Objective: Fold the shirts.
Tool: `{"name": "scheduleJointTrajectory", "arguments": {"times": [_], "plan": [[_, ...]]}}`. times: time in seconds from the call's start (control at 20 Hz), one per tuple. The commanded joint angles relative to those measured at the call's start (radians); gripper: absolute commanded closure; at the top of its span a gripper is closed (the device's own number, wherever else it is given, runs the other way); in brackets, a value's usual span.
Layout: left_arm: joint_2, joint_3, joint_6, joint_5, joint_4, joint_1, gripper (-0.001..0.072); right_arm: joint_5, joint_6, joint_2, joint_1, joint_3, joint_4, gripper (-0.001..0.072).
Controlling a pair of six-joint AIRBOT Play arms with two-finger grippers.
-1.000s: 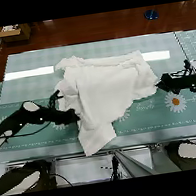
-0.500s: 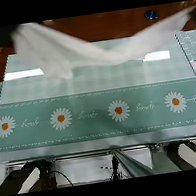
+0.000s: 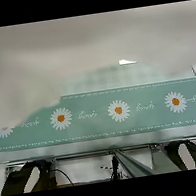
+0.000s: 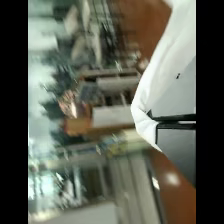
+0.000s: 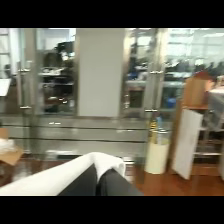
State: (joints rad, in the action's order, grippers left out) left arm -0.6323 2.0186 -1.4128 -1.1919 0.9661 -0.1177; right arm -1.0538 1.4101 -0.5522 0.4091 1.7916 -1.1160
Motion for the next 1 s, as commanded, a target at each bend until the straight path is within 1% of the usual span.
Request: {"name": "scheduleJointTrajectory", "arguments": {"times": [0.0, 0.05, 0.15, 0.2, 0.25, 0.35, 0.45, 0.55, 0.6, 0.65, 0.75, 0.8, 0.85, 0.95], "plan": [[0.103, 0.034, -0.182, -0.305, 0.268, -0.031, 0.0691, -0.275, 0.117, 0.069, -0.002, 0.12, -0.246, 0.068], [0.114, 0.034, -0.182, -0.397, 0.295, -0.048, 0.0691, -0.353, 0.127, 0.069, -0.002, 0.145, -0.28, 0.068], [0.111, 0.028, -0.179, -0.541, 0.298, -0.079, 0.0691, -0.506, 0.104, 0.067, -0.002, 0.151, -0.312, 0.068], [0.11, 0.002, -0.177, -0.591, 0.298, -0.094, 0.0691, -0.582, 0.094, 0.06, -0.002, 0.139, -0.317, 0.068], [0.111, -0.052, -0.158, -0.629, 0.289, -0.106, 0.0691, -0.642, 0.09, 0.054, -0.002, 0.111, -0.314, 0.068], [0.114, -0.21, -0.126, -0.649, 0.246, -0.111, 0.0691, -0.729, 0.062, 0.052, -0.002, -0.01, -0.269, 0.068], [0.111, -0.394, -0.097, -0.626, 0.197, -0.111, 0.0691, -0.726, 0.028, 0.052, -0.002, -0.184, -0.23, 0.068], [0.111, -0.62, -0.091, -0.501, 0.176, -0.11, 0.0691, -0.637, 0.01, 0.032, -0.001, -0.414, -0.261, 0.068], [0.103, -0.728, -0.082, -0.403, 0.145, -0.11, 0.0691, -0.588, 0.009, 0.003, -0.002, -0.503, -0.262, 0.068], [0.087, -0.813, -0.038, -0.299, 0.089, -0.11, 0.0691, -0.543, 0.008, -0.04, -0.002, -0.566, -0.242, 0.068], [0.007, -0.935, 0.086, -0.053, -0.062, -0.11, 0.0691, -0.425, 0.008, -0.161, -0.002, -0.617, -0.153, 0.068], [-0.054, -0.96, 0.127, 0.05, -0.112, -0.106, 0.0691, -0.348, 0.007, -0.232, -0.002, -0.616, -0.091, 0.068], [-0.127, -0.964, 0.163, 0.119, -0.138, -0.096, 0.0691, -0.262, -0.001, -0.3, -0.002, -0.614, -0.028, 0.068], [-0.291, -0.954, 0.218, 0.212, -0.175, -0.062, 0.0691, -0.098, -0.006, -0.419, -0.002, -0.613, 0.08, 0.068]]}}
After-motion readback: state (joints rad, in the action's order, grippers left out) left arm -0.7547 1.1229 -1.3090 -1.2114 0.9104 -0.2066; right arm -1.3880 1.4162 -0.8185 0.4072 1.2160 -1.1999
